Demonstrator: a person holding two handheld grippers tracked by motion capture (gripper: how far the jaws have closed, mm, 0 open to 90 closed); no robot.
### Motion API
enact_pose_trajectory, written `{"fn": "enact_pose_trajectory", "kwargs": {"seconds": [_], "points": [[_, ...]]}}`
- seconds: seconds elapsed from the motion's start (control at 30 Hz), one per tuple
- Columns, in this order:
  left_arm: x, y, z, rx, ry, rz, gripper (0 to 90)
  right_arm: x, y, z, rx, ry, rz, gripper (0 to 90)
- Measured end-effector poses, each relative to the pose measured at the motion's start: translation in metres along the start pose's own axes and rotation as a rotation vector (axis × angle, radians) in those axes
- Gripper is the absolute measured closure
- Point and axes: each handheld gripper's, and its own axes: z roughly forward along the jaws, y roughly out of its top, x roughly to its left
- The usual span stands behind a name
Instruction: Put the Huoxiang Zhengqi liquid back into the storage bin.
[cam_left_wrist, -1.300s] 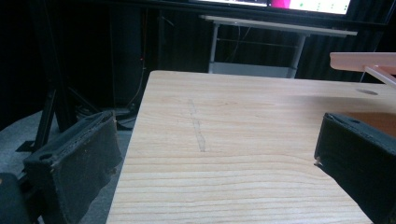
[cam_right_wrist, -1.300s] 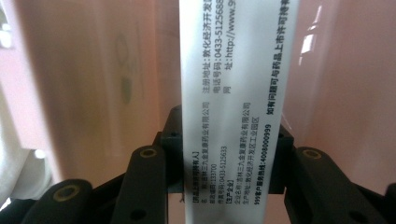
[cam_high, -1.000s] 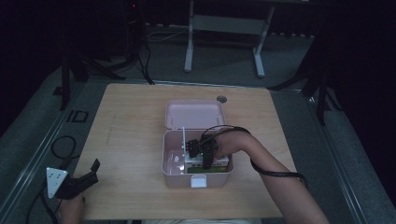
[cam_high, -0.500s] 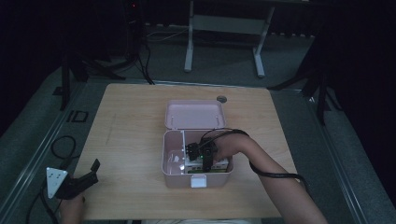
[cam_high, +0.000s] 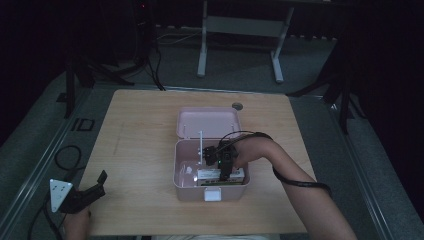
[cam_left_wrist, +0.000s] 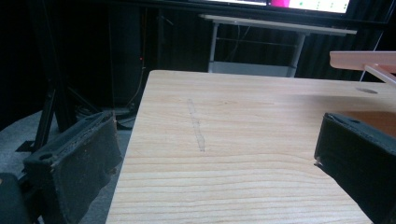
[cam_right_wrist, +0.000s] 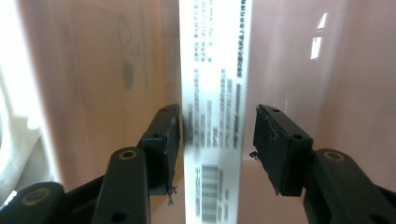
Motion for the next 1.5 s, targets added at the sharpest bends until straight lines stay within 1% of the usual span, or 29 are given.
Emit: {"fn": "enact_pose_trajectory", "kwargs": {"seconds": [0.07, 0.3, 0.37, 0.4, 0.5, 0.63, 0.7, 0.8, 0.9, 1.0, 1.03, 1.07, 1.1, 1.17, 1.23, 1.27, 1.3, 1.33, 1.37, 1.4, 1.43, 1.47, 1.5], "points": [[0.000, 0.000, 0.000, 0.000, 0.000, -0.001, 0.3, 0.000, -0.002, -0.007, -0.004, -0.011, 0.003, 47.7], [0.000, 0.000, 0.000, 0.000, 0.000, 0.000, 0.3, 0.003, -0.012, -0.034, -0.050, -0.060, 0.013, 46.2], [0.000, 0.000, 0.000, 0.000, 0.000, 0.000, 0.3, 0.004, -0.017, -0.041, -0.067, -0.073, 0.012, 46.0], [0.000, 0.000, 0.000, 0.000, 0.000, 0.000, 0.3, 0.005, -0.020, -0.045, -0.069, -0.076, 0.023, 46.0], [0.000, 0.000, 0.000, 0.000, 0.000, -0.001, 0.3, 0.004, -0.029, -0.053, -0.079, -0.094, 0.033, 46.0], [0.000, 0.000, 0.000, -0.001, 0.000, -0.002, 0.3, 0.002, -0.044, -0.063, -0.100, -0.115, 0.057, 44.0], [0.000, 0.000, 0.000, -0.001, 0.000, -0.002, 0.3, -0.001, -0.055, -0.070, -0.131, -0.128, 0.077, 43.6], [0.000, 0.000, 0.000, -0.001, 0.000, -0.002, 0.3, -0.003, -0.072, -0.077, -0.149, -0.146, 0.109, 42.8], [0.000, 0.000, 0.000, 0.001, -0.001, -0.001, 0.3, -0.005, -0.088, -0.080, -0.161, -0.159, 0.130, 41.8], [0.000, 0.000, 0.000, 0.001, -0.001, 0.000, 0.3, -0.008, -0.103, -0.078, -0.163, -0.170, 0.156, 40.8], [0.000, 0.000, 0.000, 0.001, -0.001, 0.000, 0.3, -0.008, -0.103, -0.078, -0.163, -0.170, 0.156, 40.8], [0.000, 0.000, 0.000, 0.003, 0.000, 0.001, 0.3, -0.009, -0.107, -0.076, -0.162, -0.171, 0.163, 40.8], [0.000, 0.000, 0.000, 0.003, 0.000, 0.000, 0.3, -0.012, -0.116, -0.070, -0.161, -0.177, 0.183, 40.5], [0.000, 0.000, 0.000, 0.002, 0.000, 0.001, 0.3, -0.015, -0.124, -0.064, -0.160, -0.179, 0.200, 39.8], [0.000, 0.000, 0.000, 0.002, 0.000, 0.000, 0.3, -0.018, -0.130, -0.058, -0.177, -0.192, 0.213, 38.8], [0.000, 0.000, 0.000, 0.002, 0.000, 0.000, 0.3, -0.018, -0.130, -0.058, -0.177, -0.192, 0.213, 38.8], [0.000, 0.000, 0.000, 0.002, 0.000, 0.001, 0.3, -0.020, -0.133, -0.054, -0.185, -0.194, 0.225, 38.5], [0.000, 0.000, 0.000, 0.003, 0.000, 0.001, 0.3, -0.023, -0.140, -0.044, -0.212, -0.218, 0.244, 36.7], [0.000, 0.000, 0.000, 0.003, 0.000, 0.001, 0.3, -0.023, -0.140, -0.044, -0.212, -0.218, 0.244, 36.7], [0.000, 0.000, 0.000, 0.003, 0.000, 0.001, 0.3, -0.028, -0.145, -0.034, -0.228, -0.206, 0.273, 31.3], [0.000, 0.000, 0.000, 0.003, 0.000, 0.001, 0.3, -0.028, -0.145, -0.034, -0.228, -0.206, 0.273, 31.3], [0.000, 0.000, 0.000, 0.003, 0.000, 0.002, 0.3, -0.032, -0.147, -0.021, -0.236, -0.200, 0.301, 23.6], [0.000, 0.000, 0.000, 0.003, 0.000, 0.002, 0.3, -0.032, -0.147, -0.021, -0.236, -0.200, 0.301, 23.6]]}}
